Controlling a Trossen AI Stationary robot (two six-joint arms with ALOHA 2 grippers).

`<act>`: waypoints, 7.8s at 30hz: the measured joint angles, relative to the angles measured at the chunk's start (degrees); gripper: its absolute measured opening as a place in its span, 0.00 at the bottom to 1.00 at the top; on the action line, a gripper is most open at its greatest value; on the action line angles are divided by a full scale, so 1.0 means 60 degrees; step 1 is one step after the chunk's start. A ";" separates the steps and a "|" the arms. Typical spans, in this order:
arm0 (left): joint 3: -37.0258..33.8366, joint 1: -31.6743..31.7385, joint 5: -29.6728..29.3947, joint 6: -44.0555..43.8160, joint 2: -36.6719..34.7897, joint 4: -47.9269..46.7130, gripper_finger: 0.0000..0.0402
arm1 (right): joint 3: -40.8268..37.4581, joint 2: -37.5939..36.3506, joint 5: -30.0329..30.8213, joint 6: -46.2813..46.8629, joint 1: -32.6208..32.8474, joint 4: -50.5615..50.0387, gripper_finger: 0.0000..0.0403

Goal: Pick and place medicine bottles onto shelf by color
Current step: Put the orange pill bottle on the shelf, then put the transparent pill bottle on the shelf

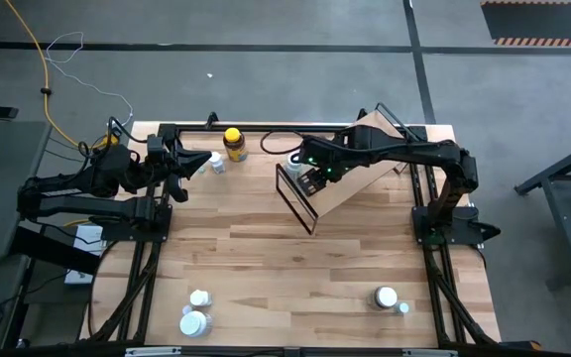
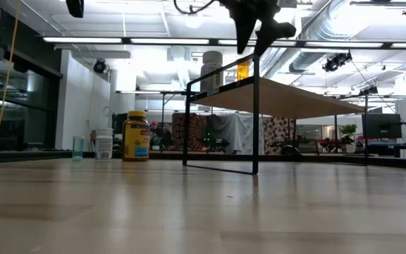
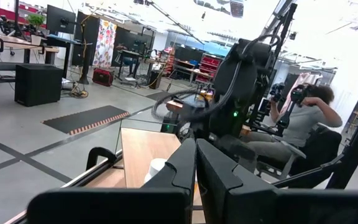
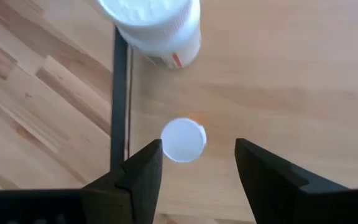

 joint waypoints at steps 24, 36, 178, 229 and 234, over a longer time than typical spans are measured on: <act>0.0000 -0.0004 -0.0256 0.0004 -0.0002 -0.0006 0.01 | -0.6502 -0.4041 0.0261 -0.0405 0.0138 0.5036 0.05; 0.0000 -0.0004 -0.0328 0.0004 -0.0004 -0.0004 0.01 | -0.8761 -0.4043 0.0197 0.1037 0.0214 0.9257 0.00; 0.0004 -0.0002 -0.0313 0.0007 0.0000 -0.0013 0.01 | -0.5543 -0.1548 -0.2984 1.3603 0.8444 0.1993 0.77; 0.0004 0.0000 -0.0597 0.0400 0.0430 0.0118 0.01 | -0.2794 -0.2846 0.1468 0.6436 0.7068 0.1592 0.51; 0.0004 0.0000 -0.0590 0.0251 0.0425 0.0118 0.01 | -0.0173 -0.2808 0.2893 0.3798 0.5564 -0.0159 0.51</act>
